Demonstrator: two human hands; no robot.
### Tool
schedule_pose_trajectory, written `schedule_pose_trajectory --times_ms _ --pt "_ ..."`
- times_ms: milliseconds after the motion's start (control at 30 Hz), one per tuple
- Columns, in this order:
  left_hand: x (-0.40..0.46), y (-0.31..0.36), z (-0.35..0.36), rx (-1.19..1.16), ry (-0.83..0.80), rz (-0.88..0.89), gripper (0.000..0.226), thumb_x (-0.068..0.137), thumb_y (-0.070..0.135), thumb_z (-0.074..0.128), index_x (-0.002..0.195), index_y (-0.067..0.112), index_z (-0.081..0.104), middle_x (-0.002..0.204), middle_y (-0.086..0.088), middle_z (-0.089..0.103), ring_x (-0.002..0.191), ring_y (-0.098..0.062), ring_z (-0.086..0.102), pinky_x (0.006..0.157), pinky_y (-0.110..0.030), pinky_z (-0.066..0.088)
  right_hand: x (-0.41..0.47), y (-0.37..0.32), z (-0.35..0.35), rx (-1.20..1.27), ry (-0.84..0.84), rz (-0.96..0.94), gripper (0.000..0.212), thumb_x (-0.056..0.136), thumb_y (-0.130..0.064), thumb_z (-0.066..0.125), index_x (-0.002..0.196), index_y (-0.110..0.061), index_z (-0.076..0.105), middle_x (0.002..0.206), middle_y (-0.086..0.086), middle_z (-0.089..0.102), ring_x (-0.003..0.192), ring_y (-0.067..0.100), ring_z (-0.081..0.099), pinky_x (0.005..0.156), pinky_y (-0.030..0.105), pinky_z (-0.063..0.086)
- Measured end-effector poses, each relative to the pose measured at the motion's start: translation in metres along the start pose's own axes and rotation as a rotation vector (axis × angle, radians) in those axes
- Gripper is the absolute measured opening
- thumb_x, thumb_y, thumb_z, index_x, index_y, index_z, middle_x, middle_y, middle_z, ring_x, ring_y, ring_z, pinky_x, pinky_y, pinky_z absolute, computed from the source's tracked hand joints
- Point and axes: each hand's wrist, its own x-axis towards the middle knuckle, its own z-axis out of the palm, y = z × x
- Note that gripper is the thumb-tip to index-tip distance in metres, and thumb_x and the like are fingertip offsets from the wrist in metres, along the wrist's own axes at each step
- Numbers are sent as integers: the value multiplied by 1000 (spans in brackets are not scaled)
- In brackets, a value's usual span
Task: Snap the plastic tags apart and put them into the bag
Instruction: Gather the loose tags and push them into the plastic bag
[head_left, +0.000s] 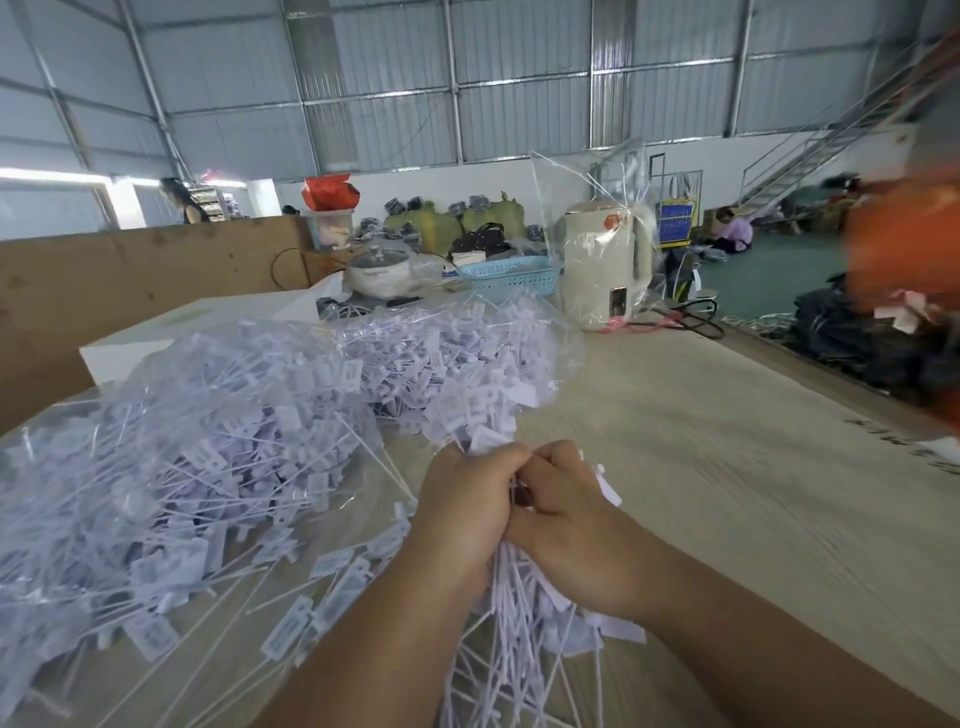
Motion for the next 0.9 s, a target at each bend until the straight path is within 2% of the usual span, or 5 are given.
schedule_pose_trajectory --times_ms 133,300,533,667,900 --pt "6 -3 -9 -120 64 -90 22 89 13 64 103 -3 67 86 -17 74 71 -30 72 69 -45 58 -9 -5 -13 -26 -70 56 59 59 -61 59 113 -37 49 112 -14 35 113 8 38 85 28 42" --pt "12 -6 -20 -173 50 -178 34 86 20 71 111 -1 65 89 -17 73 69 -29 70 54 -37 57 -10 3 -27 -150 14 63 72 73 -52 73 135 -34 42 120 -17 33 119 4 33 86 23 35" --pt "10 -3 -20 6 77 -18 42 74 10 75 109 -5 58 51 0 59 50 -13 58 61 -29 45 -11 7 -36 -161 -148 173 50 66 -68 72 108 -47 54 83 -22 57 71 -7 55 57 11 36" --pt "5 8 -21 50 84 55 23 74 -3 66 87 8 50 55 -7 54 33 -9 47 34 -15 35 -11 9 -29 -210 -295 136 45 68 -57 76 104 -32 64 82 -13 66 62 -7 56 53 9 40" --pt "7 16 -30 222 1 143 31 69 2 74 90 16 55 68 1 58 39 -4 53 40 -17 42 -4 22 -24 -295 -208 184 35 76 -43 73 104 -29 55 78 -9 59 59 0 55 51 16 41"
